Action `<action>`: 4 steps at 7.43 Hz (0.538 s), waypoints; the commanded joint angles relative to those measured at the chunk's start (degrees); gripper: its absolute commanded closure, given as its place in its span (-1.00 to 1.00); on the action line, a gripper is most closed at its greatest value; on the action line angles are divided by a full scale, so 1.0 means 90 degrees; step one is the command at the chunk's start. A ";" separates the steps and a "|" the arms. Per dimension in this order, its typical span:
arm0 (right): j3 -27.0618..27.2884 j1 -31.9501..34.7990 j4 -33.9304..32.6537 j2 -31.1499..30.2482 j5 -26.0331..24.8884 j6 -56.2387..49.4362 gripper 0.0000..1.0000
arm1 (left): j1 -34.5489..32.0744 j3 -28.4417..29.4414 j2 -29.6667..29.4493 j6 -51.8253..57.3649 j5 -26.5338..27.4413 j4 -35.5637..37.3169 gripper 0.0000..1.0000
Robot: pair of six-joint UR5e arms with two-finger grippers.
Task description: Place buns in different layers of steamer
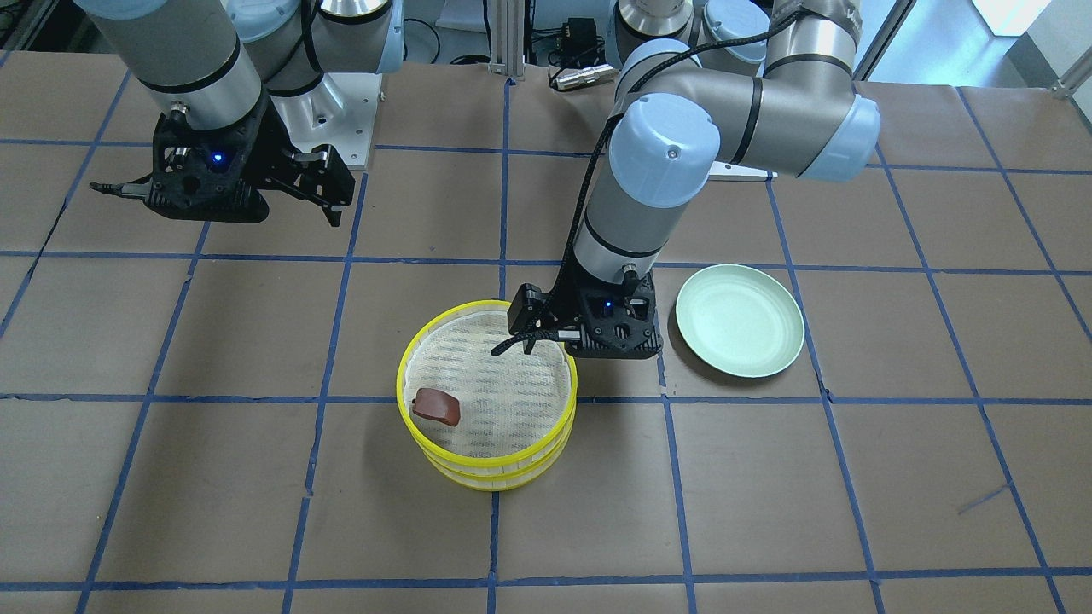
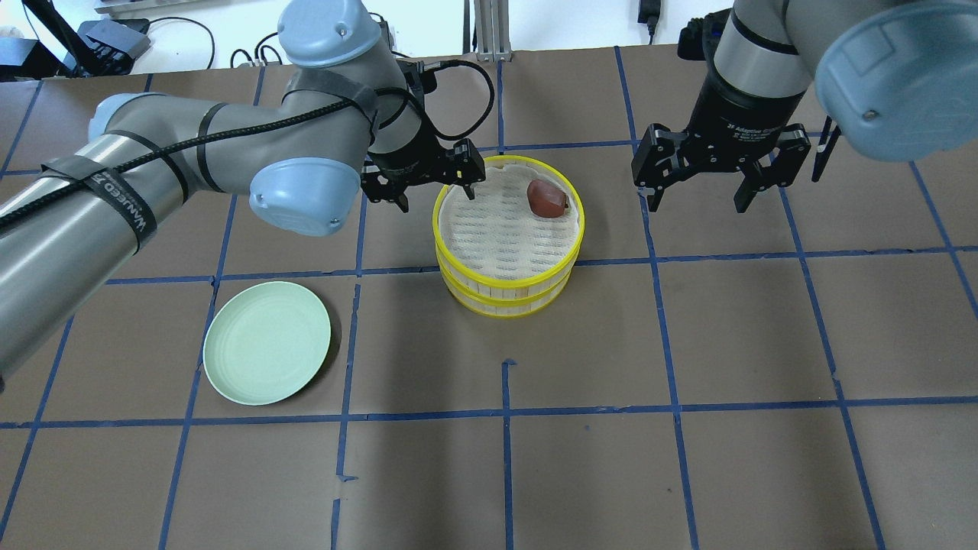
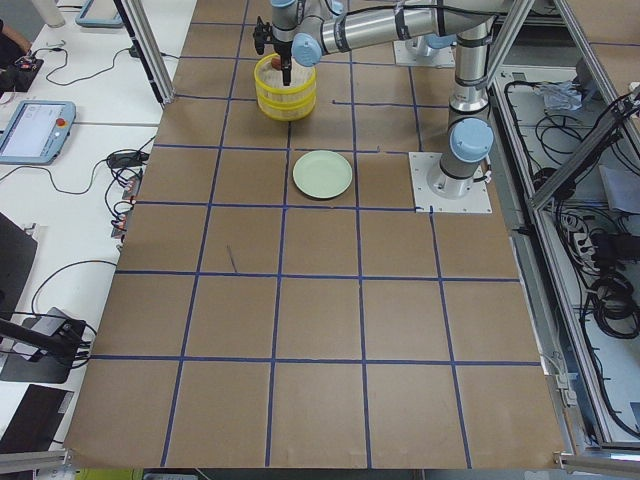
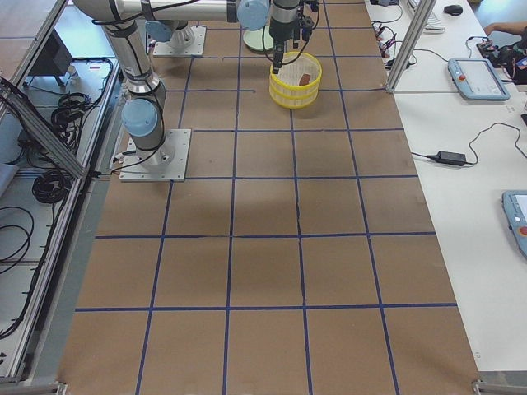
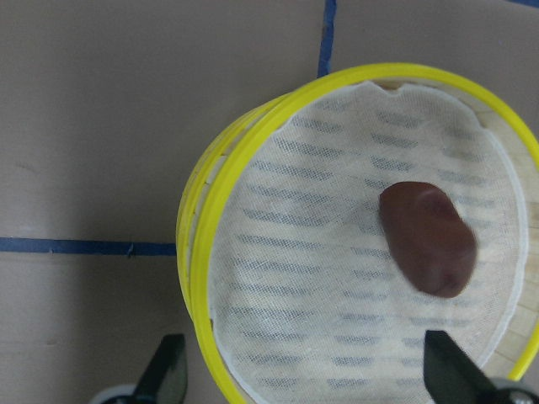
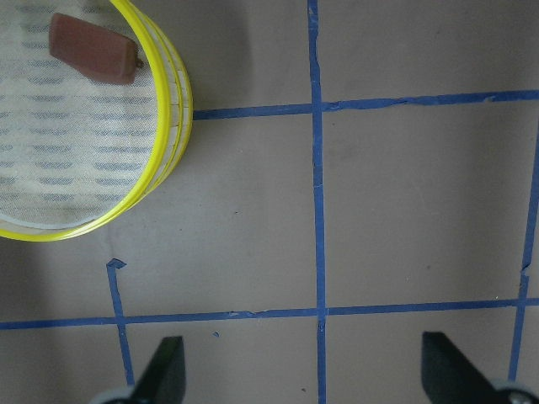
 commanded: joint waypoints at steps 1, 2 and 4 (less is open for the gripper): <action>-0.0006 0.0000 0.0003 0.0000 0.0011 0.0022 -1.00 | 0.0369 0.0055 0.0899 0.0869 0.0546 -0.1078 -1.00; -0.0016 0.0000 0.0003 0.0000 0.0021 0.0032 -1.00 | 0.0846 0.0055 0.1232 0.1231 0.0537 -0.1567 -1.00; -0.0045 0.0000 0.0003 -0.0010 0.0050 0.0032 -1.00 | 0.1396 0.0162 0.1799 0.1643 0.0547 -0.2310 -1.00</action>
